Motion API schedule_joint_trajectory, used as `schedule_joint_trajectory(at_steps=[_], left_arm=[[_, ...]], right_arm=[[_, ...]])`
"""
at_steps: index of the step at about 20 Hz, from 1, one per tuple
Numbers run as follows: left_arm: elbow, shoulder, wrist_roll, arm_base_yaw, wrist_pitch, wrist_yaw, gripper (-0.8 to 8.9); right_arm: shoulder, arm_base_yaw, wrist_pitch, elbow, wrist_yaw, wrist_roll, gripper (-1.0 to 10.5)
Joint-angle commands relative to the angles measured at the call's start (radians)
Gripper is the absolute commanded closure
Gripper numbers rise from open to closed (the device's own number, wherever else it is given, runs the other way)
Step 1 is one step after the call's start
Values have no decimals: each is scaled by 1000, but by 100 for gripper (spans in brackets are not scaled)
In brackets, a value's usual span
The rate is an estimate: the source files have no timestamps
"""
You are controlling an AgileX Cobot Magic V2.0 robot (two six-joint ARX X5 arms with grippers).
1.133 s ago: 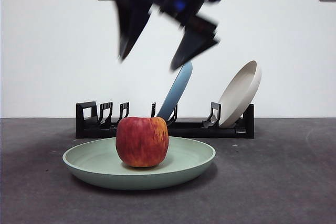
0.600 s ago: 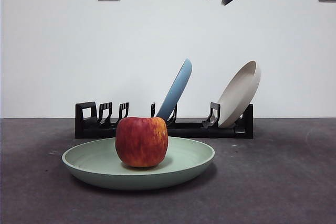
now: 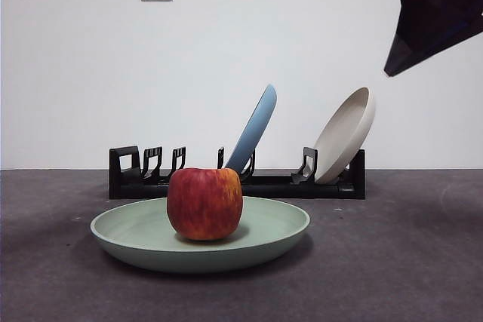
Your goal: Take the green plate from the plate rack,put the plate on the table,take the apple from the table,put the apple in the plate
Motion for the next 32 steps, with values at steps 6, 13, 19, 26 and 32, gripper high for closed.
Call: schedule_joint_trajectory(at_steps=[6,13,19,26,32], left_arm=[[-2,11,-18,3,-28,-2,817],[-2,-71,10,40,-50,4,817],[-97,-364,-10,353,128,159,817],[-607,-597,-10,589,493,258,817],[-843,-745,-11,608,569,266,817]], right_arm=[[-2,-5,8,-4,4,18,946],[-2,-5,8,-4,3,18,946],[-2,-5,8,-4,3,18,946],[-2,-5,8,-4,3,18,946],[-2,-5,8,-4,3,18,946]])
